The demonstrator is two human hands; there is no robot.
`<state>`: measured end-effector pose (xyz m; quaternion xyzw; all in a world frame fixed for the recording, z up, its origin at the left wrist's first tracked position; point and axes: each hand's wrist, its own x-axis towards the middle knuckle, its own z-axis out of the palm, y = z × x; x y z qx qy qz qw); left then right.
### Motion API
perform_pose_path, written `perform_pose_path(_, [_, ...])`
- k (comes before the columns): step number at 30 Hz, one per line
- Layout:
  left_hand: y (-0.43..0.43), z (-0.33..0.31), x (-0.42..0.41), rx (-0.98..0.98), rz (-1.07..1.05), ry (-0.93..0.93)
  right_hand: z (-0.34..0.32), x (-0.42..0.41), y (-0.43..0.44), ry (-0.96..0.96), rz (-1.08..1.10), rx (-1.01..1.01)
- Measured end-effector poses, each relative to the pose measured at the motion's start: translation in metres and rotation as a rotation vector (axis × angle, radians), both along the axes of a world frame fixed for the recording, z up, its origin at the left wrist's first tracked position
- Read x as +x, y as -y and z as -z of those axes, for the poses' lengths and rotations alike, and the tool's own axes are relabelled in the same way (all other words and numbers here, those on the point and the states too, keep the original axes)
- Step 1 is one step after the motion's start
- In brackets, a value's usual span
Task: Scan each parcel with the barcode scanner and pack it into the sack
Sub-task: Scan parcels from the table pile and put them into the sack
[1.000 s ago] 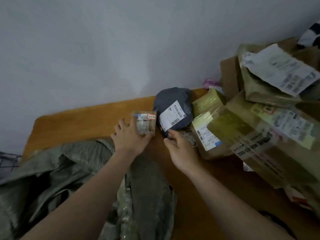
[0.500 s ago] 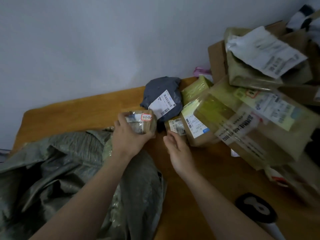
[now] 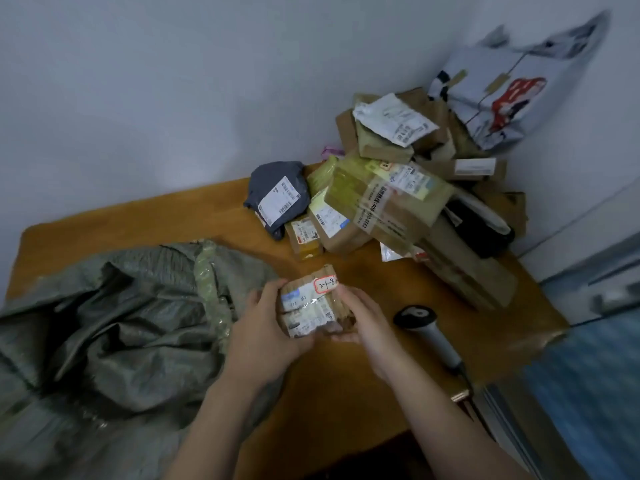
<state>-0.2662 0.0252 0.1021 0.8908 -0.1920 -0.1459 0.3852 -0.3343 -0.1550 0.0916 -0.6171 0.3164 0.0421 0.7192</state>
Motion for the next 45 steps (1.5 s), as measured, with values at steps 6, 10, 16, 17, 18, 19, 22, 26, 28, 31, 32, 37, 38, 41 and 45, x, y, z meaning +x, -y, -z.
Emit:
perform_pose_path(6, [0.009,-0.025,-0.029,0.009,-0.032,0.019,0.006,-0.042,0.017,0.004,0.051,-0.016])
perform_pose_path(10, [0.029,-0.036,-0.047,0.073,-0.056,0.02,0.038,-0.068,0.062,-0.046,0.119,-0.275])
perform_pose_path(16, [0.079,-0.032,-0.076,0.063,-0.154,-0.001,0.083,-0.096,0.135,-0.209,0.195,-0.68])
perform_pose_path(17, [0.088,-0.03,-0.078,0.068,-0.152,-0.008,0.091,-0.098,0.143,-0.265,0.156,-0.699])
perform_pose_path(18, [0.095,-0.028,-0.08,0.079,-0.146,-0.015,0.098,-0.099,0.15,-0.316,0.116,-0.698])
perform_pose_path(19, [0.102,-0.026,-0.081,0.093,-0.143,-0.017,0.106,-0.1,0.155,-0.362,0.076,-0.678])
perform_pose_path(22, [0.114,-0.019,-0.08,0.143,-0.137,-0.015,0.126,-0.1,0.165,-0.444,-0.021,-0.625])
perform_pose_path(26, [0.116,-0.015,-0.076,0.179,-0.162,-0.007,0.134,-0.095,0.172,-0.474,-0.103,-0.652])
perform_pose_path(28, [0.115,-0.017,-0.072,0.163,-0.192,-0.014,0.127,-0.088,0.17,-0.444,-0.094,-0.641])
perform_pose_path(31, [0.107,-0.021,-0.064,0.118,-0.23,-0.004,0.104,-0.069,0.15,-0.359,-0.079,-0.562])
perform_pose_path(32, [0.105,-0.023,-0.062,0.11,-0.239,0.005,0.095,-0.063,0.142,-0.327,-0.079,-0.519])
perform_pose_path(37, [0.079,-0.034,-0.046,-0.022,-0.38,-0.043,0.04,-0.033,0.09,-0.142,0.033,-0.222])
perform_pose_path(38, [0.071,-0.036,-0.042,-0.054,-0.409,-0.059,0.027,-0.028,0.08,-0.108,0.052,-0.165])
perform_pose_path(41, [0.044,-0.043,-0.028,-0.101,-0.495,-0.066,-0.007,-0.012,0.053,-0.022,0.072,-0.04])
perform_pose_path(45, [0.007,-0.054,-0.014,-0.179,-0.588,-0.028,-0.043,0.012,0.02,0.05,0.1,0.191])
